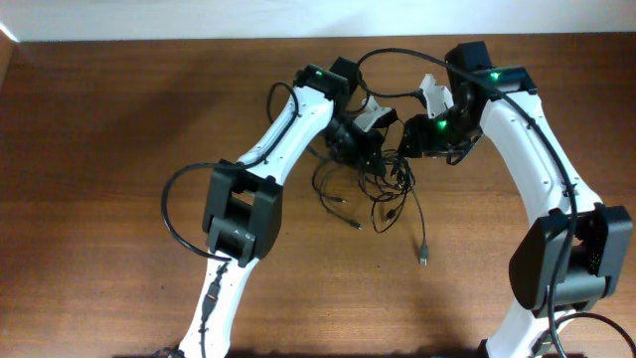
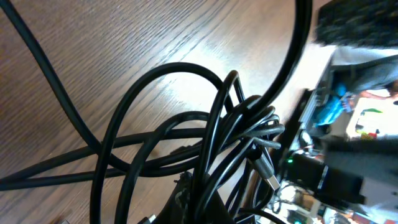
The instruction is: Untangle cables
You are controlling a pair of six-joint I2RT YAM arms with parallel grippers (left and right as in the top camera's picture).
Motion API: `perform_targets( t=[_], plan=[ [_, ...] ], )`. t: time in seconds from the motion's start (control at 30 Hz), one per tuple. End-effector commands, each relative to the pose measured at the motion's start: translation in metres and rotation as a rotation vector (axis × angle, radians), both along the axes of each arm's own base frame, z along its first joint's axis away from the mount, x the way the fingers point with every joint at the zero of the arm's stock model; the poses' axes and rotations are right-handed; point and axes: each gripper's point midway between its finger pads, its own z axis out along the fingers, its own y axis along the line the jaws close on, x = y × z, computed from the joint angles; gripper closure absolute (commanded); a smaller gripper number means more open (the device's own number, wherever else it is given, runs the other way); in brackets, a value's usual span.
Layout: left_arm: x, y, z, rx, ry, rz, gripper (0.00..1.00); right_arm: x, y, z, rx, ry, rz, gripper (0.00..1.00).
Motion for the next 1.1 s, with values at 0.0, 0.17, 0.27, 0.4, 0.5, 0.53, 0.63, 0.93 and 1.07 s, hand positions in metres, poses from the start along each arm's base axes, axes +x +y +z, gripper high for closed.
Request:
perform_targets(
  t=[0.0, 0.17, 0.27, 0.4, 0.5, 0.53, 0.63, 0.93, 1.07],
  plan=[
    [0.011, 0.008, 0.033, -0.148, 0.009, 0.032, 1.0, -0.002, 0.011, 0.003, 0.033, -0.006, 0.027, 0.68],
    [0.018, 0.015, 0.037, -0.171, 0.018, 0.056, 1.0, 0.0, 0.02, 0.006, 0.061, -0.037, 0.074, 0.82],
    [0.018, 0.015, 0.037, -0.171, 0.018, 0.056, 1.0, 0.0, 0.039, 0.006, 0.047, -0.086, 0.165, 0.81],
    [0.018, 0.015, 0.037, -0.171, 0.019, 0.056, 1.0, 0.006, 0.029, 0.0, -0.032, -0.102, 0.156, 0.67],
    [0.015, 0.016, 0.037, -0.165, 0.032, 0.057, 1.0, 0.006, 0.03, -0.007, -0.029, -0.084, 0.158, 0.67],
    [0.015, 0.016, 0.037, -0.165, 0.032, 0.057, 1.0, 0.005, 0.031, -0.008, -0.029, -0.079, 0.159, 0.71],
    [0.015, 0.015, 0.039, -0.18, 0.04, 0.057, 1.0, 0.002, 0.038, -0.011, -0.031, -0.075, 0.182, 0.73],
    [0.025, 0.029, 0.046, -0.221, 0.064, 0.101, 1.0, 0.009, 0.03, -0.016, -0.021, -0.04, 0.081, 0.96],
    [0.055, 0.098, 0.01, 0.036, -0.009, 0.204, 1.0, 0.012, -0.017, 0.078, 0.165, -0.214, -0.069, 0.96]
  ],
)
